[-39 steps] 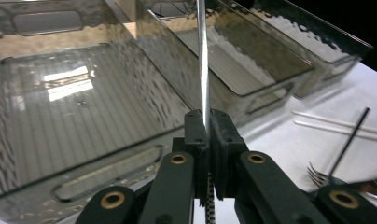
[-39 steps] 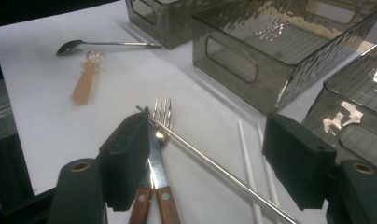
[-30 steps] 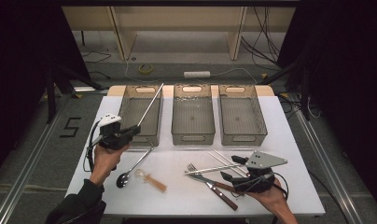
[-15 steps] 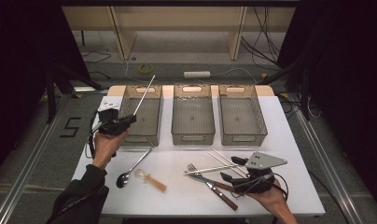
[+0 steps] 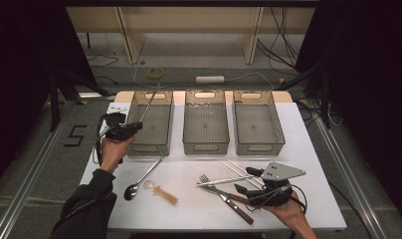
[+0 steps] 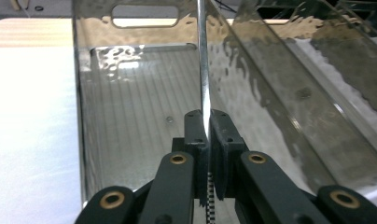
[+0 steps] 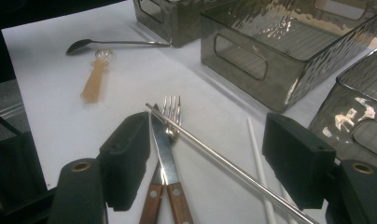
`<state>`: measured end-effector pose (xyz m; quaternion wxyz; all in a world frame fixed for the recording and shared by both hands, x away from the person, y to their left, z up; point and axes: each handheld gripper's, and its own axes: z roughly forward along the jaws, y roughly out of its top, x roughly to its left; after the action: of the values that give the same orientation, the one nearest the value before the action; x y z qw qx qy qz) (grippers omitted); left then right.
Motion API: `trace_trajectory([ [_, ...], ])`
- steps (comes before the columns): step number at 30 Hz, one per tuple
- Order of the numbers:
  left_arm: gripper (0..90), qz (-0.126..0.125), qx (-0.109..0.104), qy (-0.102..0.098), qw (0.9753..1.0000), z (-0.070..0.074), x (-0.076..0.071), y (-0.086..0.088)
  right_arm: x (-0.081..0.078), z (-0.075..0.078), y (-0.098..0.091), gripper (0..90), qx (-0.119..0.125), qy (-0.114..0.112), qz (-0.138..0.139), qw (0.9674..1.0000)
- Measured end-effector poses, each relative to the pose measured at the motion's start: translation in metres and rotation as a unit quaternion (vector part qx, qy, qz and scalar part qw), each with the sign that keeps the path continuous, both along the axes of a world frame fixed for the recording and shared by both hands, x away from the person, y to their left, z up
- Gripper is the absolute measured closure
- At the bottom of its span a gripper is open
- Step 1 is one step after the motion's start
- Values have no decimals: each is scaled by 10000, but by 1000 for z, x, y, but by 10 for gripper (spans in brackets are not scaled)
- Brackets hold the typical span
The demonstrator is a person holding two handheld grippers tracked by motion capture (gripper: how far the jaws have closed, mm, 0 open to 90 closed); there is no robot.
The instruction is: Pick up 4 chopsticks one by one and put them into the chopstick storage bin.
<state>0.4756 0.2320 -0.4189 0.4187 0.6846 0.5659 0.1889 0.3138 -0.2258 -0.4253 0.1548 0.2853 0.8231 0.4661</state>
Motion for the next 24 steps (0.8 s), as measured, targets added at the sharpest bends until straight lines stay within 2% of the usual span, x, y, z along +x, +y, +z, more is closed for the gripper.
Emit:
trace_trajectory([
  [9, 859, 75, 67, 84, 9999, -4, 3, -1, 0, 0, 0, 337, 9, 4, 17, 10000],
  [17, 849, 238, 76, 221, 9994, -11, 9, 1, 0, 0, 0, 338, 14, 4, 22, 10000],
  [21, 707, 169, -21, 184, 9997, -6, 6, 3, 0, 0, 0, 338, 2, 12, 22, 10000],
  [24, 552, 115, -153, 117, 9997, -2, -3, 5, 0, 0, 0, 338, -2, 14, 24, 10000],
])
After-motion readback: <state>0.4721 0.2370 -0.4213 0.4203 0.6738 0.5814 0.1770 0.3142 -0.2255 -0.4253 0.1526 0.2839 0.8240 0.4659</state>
